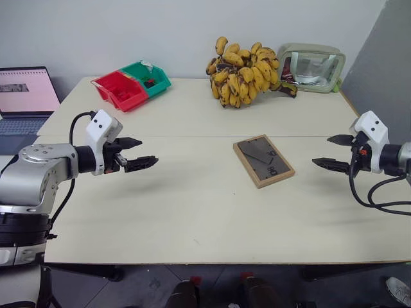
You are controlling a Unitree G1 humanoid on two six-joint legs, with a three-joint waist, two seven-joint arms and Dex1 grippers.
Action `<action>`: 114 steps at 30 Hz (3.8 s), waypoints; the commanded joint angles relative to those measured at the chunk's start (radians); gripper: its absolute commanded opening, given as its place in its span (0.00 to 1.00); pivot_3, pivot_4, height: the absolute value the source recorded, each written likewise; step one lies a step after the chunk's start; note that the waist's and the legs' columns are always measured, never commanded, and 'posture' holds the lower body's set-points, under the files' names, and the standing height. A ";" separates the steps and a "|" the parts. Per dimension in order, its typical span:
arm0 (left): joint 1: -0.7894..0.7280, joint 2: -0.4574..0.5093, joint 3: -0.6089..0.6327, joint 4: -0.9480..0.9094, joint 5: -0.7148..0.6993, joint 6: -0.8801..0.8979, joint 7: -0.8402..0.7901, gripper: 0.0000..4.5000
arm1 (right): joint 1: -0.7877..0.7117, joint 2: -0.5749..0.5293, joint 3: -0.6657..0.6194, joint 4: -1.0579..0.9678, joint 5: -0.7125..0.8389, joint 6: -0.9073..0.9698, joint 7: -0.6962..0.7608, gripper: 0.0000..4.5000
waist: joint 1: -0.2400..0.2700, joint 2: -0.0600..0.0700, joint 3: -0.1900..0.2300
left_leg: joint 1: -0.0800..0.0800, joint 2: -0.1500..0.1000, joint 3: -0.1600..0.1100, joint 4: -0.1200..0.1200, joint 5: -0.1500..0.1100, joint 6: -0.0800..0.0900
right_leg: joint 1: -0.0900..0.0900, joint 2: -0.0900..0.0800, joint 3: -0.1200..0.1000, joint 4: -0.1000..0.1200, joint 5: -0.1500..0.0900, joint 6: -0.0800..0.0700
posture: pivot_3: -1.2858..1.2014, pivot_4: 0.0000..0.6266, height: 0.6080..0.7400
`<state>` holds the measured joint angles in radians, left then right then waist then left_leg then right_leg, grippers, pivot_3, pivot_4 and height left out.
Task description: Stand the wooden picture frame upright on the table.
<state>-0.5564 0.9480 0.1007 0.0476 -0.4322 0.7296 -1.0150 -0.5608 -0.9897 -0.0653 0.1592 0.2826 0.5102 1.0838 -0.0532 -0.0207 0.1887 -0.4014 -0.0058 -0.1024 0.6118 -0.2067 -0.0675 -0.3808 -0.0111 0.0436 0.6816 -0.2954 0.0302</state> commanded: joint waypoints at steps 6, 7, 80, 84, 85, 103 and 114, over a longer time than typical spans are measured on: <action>-0.012 -0.010 0.029 -0.021 0.007 -0.032 0.029 1.00 | -0.024 0.002 0.001 0.013 -0.011 -0.027 0.025 0.99 | 0.000 0.000 0.000 | -0.001 0.000 0.000 0.000 0.000 0.000 | -0.002 -0.001 0.000 0.001 0.000 0.000 | 0.52 0.24 1.00; -0.017 -0.020 0.031 -0.013 0.010 -0.031 0.048 1.00 | -0.024 0.006 0.003 0.010 -0.014 -0.024 0.021 0.99 | 0.001 0.000 0.000 | -0.001 0.000 0.000 0.000 0.000 0.000 | -0.002 -0.001 0.000 0.001 0.000 0.000 | 0.52 0.24 1.00; 0.224 -0.344 -0.084 -0.228 0.152 0.298 0.326 0.01 | -0.093 0.798 0.465 -0.074 -0.300 0.045 -0.190 0.00 | -0.038 0.001 -0.002 | 0.004 0.001 -0.001 0.002 0.001 -0.001 | -0.004 0.005 0.003 0.016 0.000 -0.001 | 0.52 0.24 1.00; 0.195 -0.346 -0.080 -0.196 0.142 0.290 0.339 0.01 | -0.091 0.791 0.466 -0.067 -0.286 0.061 -0.188 0.00 | -0.028 0.001 -0.002 | 0.003 0.001 -0.002 0.002 0.001 -0.001 | -0.004 0.004 0.001 0.015 0.000 -0.001 | 0.52 0.24 1.00; 0.184 -0.350 -0.085 -0.186 0.142 0.287 0.343 0.01 | -0.094 0.783 0.470 -0.062 -0.289 0.055 -0.190 0.00 | -0.026 0.001 -0.002 | 0.003 0.001 -0.002 0.002 0.001 -0.001 | -0.004 0.003 0.001 0.015 0.000 -0.001 | 0.52 0.24 1.00; 0.229 -0.284 -0.089 -0.263 0.084 0.335 0.324 0.01 | -0.114 0.607 0.406 0.005 -0.293 -0.001 -0.188 0.00 | -0.007 0.001 -0.002 | 0.002 0.000 -0.002 0.002 0.001 -0.001 | -0.004 0.001 0.001 0.015 0.000 -0.001 | 0.52 0.24 1.00; 0.235 -0.386 -0.089 -0.301 0.065 0.371 0.423 0.01 | -0.073 0.648 0.372 -0.114 -0.236 0.107 -0.247 0.00 | -0.002 0.001 -0.002 | 0.002 0.000 -0.002 0.002 0.001 -0.001 | -0.004 0.000 0.001 0.014 0.000 0.000 | 0.52 0.24 1.00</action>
<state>-0.3158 0.5804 0.0290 -0.2610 -0.3577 1.0985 -0.6093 -0.6293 -0.3546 0.3302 0.0830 0.0281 0.6142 0.8558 -0.0550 -0.0199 0.1863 -0.3994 -0.0062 -0.1047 0.6140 -0.2061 -0.0686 -0.3843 -0.0110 0.0441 0.6957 -0.2955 0.0298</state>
